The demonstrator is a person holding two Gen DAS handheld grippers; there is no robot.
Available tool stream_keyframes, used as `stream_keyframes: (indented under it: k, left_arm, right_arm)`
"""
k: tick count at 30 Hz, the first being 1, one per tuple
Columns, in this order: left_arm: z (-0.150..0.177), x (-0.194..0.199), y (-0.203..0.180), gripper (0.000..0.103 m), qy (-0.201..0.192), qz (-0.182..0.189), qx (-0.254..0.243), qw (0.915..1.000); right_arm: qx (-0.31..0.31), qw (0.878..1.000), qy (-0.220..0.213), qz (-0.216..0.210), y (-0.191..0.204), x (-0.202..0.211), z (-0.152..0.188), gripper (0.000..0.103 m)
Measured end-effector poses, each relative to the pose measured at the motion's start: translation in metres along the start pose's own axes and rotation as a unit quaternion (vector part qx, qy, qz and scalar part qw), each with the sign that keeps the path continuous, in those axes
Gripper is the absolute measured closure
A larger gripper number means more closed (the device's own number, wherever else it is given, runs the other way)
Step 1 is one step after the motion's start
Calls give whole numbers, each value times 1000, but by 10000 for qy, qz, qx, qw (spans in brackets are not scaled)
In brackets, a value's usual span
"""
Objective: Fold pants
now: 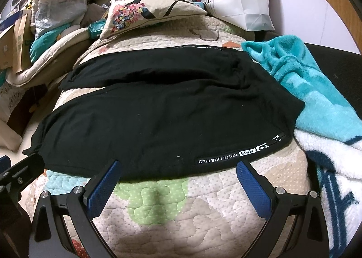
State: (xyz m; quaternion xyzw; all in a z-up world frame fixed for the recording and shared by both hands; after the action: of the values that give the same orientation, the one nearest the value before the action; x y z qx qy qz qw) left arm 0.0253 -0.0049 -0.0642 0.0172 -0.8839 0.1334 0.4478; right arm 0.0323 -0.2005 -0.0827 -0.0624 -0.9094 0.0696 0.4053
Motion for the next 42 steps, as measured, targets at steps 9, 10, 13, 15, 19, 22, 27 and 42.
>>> stream_keyframes:
  k: [9, 10, 13, 15, 19, 22, 27, 42]
  left_arm:
    - [3, -12, 0, 0, 17, -18, -53, 10000]
    - [3, -14, -1, 0, -14, -20, -82, 10000]
    - [7, -22, -1, 0, -21, -43, -179, 9998]
    - [10, -29, 2, 0, 80, -11, -149, 9999]
    - [12, -41, 10, 0, 225, -32, -49, 9997]
    - [12, -50, 17, 0, 322, -87, 35, 9994]
    - [16, -62, 23, 0, 452, -142, 85, 9988]
    - [18, -76, 27, 0, 457, -181, 50, 9988]
  right_arm:
    - [-7, 10000, 8, 42, 2, -3, 1, 0]
    - [-16, 10000, 22, 68, 1, -4, 1, 0]
    - [-82, 9999, 102, 75, -2, -8, 3, 0]
    - [-109, 9998, 157, 76, -4, -10, 4, 0]
    - [-102, 9997, 199, 70, -3, -12, 4, 0]
    - [-77, 9997, 231, 75, -1, -14, 5, 0]
    - [-112, 9993, 354, 85, -1, -22, 7, 0]
    - [-331, 9963, 795, -35, -2, -44, 17, 0]
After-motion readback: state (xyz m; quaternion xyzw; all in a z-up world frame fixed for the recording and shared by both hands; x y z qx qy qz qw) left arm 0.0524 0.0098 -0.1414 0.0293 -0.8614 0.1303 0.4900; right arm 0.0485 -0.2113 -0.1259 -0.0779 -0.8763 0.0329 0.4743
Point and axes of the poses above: each gripper's, at about its wrist camera, not at the fingertips, and x roughly against the way its jaws point, y to its left, z to its underside, the point moved 3 cm from there along -x, roughly the way its jaws point, and after that the axes turned 12 degrees about x, right-handed, at the moved point
